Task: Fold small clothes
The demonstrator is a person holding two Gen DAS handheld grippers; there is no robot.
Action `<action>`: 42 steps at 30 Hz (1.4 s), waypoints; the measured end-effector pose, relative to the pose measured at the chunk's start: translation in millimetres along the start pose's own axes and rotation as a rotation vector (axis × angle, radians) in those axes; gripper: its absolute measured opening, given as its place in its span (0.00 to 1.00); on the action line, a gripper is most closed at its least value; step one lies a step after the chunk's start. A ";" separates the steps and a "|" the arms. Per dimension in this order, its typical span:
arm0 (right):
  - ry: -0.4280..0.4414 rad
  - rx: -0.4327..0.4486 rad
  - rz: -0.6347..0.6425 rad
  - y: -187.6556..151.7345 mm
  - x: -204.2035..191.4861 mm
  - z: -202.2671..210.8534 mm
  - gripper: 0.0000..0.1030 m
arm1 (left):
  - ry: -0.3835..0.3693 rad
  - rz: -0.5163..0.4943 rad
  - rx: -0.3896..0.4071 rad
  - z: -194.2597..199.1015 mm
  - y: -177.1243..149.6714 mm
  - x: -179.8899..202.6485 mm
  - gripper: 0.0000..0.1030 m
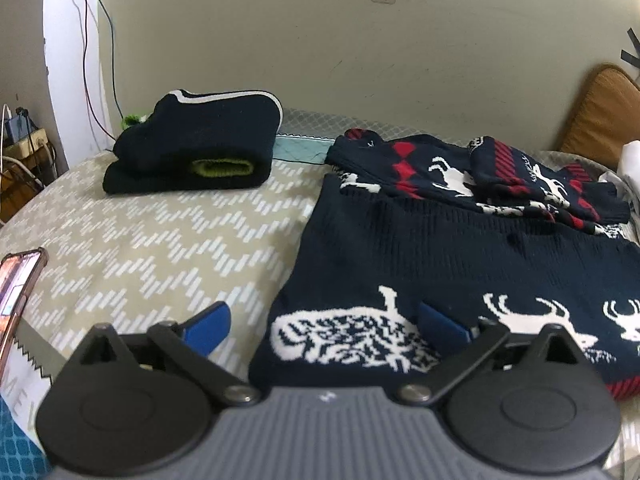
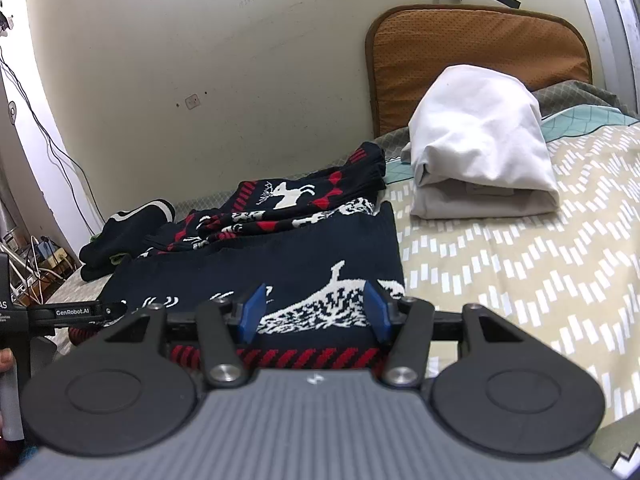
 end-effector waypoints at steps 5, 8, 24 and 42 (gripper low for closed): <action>-0.001 0.000 0.000 -0.3 -0.8 0.0 0.55 | 0.004 -0.003 0.001 0.2 -0.3 0.9 1.00; 0.000 0.000 0.001 -0.2 -0.5 -0.2 0.56 | 0.008 -0.009 0.004 -0.4 0.0 1.7 1.00; 0.000 -0.019 0.018 0.9 -0.2 -4.2 0.61 | -0.025 -0.031 0.127 42.4 -0.9 6.7 1.00; -0.165 0.036 -0.103 -1.3 18.9 9.8 0.73 | -0.086 -0.257 -0.026 26.9 -8.6 110.5 1.00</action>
Point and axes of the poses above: each gripper's, at about its wrist camera, not at the fingertips, and z roughly against the way its jaws point, x to its right, y to its top, the point moved 2 cm from there along -z, roughly the way its jaws point, and after that the axes turned 1 degree about -y, right-handed, at the moved point
